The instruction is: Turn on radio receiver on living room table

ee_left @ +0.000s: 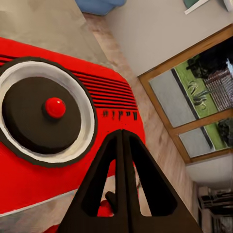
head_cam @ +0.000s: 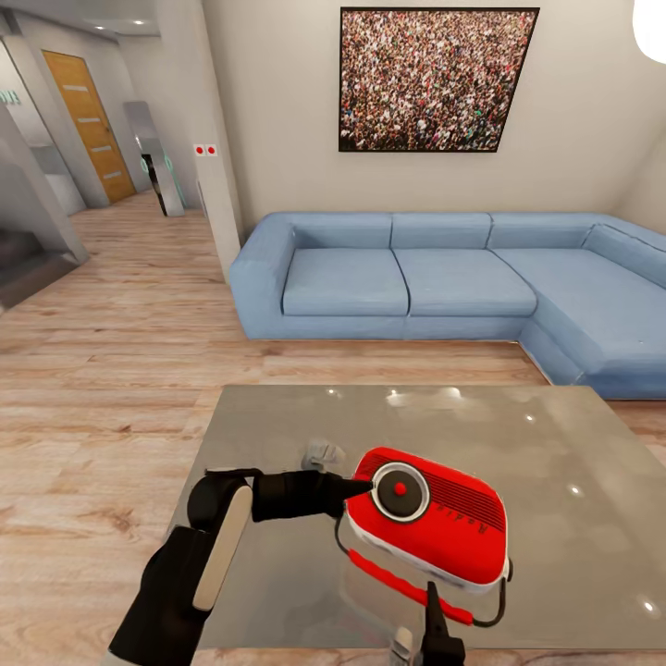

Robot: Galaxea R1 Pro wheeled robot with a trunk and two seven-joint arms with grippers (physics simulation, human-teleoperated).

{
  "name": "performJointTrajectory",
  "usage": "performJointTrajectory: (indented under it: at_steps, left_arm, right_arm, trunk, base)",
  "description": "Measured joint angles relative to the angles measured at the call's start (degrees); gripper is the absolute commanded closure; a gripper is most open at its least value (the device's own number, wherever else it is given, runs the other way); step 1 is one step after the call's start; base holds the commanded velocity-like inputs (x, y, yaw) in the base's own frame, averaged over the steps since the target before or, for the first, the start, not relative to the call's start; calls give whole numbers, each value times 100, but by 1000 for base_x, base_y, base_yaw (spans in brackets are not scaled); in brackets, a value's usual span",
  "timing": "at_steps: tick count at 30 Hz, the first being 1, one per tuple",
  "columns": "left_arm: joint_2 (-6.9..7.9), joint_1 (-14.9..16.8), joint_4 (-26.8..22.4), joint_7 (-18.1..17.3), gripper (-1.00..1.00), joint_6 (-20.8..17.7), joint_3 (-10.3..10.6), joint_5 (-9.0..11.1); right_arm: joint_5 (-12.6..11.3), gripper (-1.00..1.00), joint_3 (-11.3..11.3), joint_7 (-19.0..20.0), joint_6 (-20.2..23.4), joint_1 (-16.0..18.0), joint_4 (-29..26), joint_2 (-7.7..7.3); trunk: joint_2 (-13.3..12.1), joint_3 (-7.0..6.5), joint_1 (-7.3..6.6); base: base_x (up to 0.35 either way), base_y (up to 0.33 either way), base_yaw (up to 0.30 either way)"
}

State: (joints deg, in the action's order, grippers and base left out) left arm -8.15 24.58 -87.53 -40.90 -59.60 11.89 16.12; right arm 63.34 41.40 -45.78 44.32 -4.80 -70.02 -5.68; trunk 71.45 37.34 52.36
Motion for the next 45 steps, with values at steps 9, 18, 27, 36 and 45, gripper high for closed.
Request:
performJointTrajectory:
  at_steps: [9,18,27,36,45]
  left_arm:
    - [223,-45,288,112,100,35,74,-102]
    - [329,-58,576,146,100,45,83,-145]
    - [335,-59,624,139,100,21,93,-142]
    - [336,-59,619,114,100,18,94,-138]
    - [340,-58,379,92,100,-6,94,-100]
  right_arm:
    - [-595,100,29,27,-242,-2,314,-11]
    - [-1026,100,49,-19,-379,-2,457,-55]
    - [-1219,100,59,-25,-380,-2,249,-62]
    - [-1510,100,59,-25,-419,-3,238,-72]
    - [-584,100,59,-25,206,-3,310,-70]
  trunk:
    - [0,0,0]
    - [0,0,0]
    - [-319,-143,-175]
    - [-680,-305,-373]
    - [-1041,-467,-571]
  base:
    - [0,0,0]
    - [0,0,0]
    - [0,0,0]
    - [0,0,0]
    - [0,0,0]
